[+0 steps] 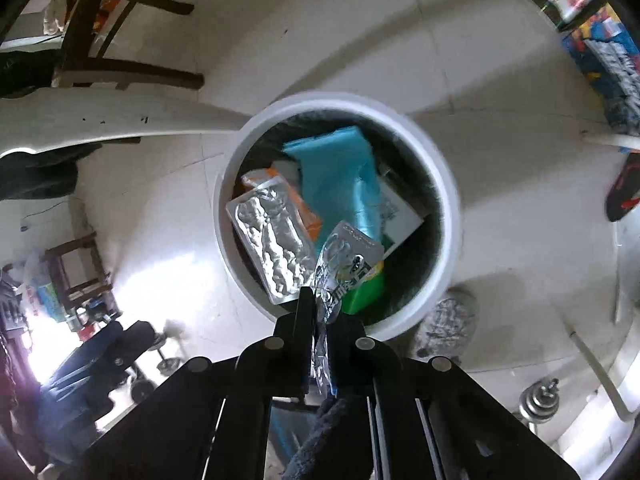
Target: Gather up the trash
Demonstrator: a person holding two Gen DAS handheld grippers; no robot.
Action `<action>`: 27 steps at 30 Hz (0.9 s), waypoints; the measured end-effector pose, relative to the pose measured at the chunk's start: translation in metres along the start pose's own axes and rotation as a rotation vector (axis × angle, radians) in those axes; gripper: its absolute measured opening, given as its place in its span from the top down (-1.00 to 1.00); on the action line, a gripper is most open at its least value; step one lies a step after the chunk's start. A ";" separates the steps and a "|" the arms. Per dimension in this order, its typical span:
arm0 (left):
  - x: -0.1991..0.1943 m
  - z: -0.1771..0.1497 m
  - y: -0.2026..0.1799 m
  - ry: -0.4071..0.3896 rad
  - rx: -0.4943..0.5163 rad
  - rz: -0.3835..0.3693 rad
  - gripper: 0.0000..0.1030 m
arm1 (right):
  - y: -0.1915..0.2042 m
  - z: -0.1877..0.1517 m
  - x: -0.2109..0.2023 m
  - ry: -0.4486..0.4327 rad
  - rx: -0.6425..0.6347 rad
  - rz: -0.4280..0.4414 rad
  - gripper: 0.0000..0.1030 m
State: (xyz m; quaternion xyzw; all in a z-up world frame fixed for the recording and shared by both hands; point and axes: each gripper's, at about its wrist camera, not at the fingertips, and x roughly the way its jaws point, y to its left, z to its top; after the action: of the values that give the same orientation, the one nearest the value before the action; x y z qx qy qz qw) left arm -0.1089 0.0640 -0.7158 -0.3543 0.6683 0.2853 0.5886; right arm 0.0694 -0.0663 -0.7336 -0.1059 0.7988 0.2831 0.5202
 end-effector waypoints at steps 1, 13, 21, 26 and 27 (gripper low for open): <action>0.004 0.000 0.001 0.001 -0.003 0.005 -0.88 | 0.001 0.000 0.003 -0.001 -0.008 -0.001 0.10; 0.019 -0.001 0.009 -0.003 0.001 0.093 -0.88 | 0.005 0.005 0.005 -0.045 -0.081 -0.127 0.51; 0.002 -0.007 0.004 -0.035 0.019 0.087 -0.88 | 0.006 -0.014 -0.017 -0.137 -0.101 -0.247 -0.35; -0.039 -0.020 -0.008 -0.067 0.058 0.066 -0.88 | 0.018 -0.040 -0.060 -0.207 -0.114 -0.282 -0.97; -0.050 -0.023 -0.010 -0.073 0.067 0.064 -0.88 | 0.020 -0.046 -0.072 -0.221 -0.113 -0.275 -0.97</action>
State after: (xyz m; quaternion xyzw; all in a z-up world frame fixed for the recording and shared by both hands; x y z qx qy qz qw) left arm -0.1119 0.0464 -0.6628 -0.3022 0.6665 0.2942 0.6147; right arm 0.0558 -0.0852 -0.6489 -0.2114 0.6977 0.2637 0.6316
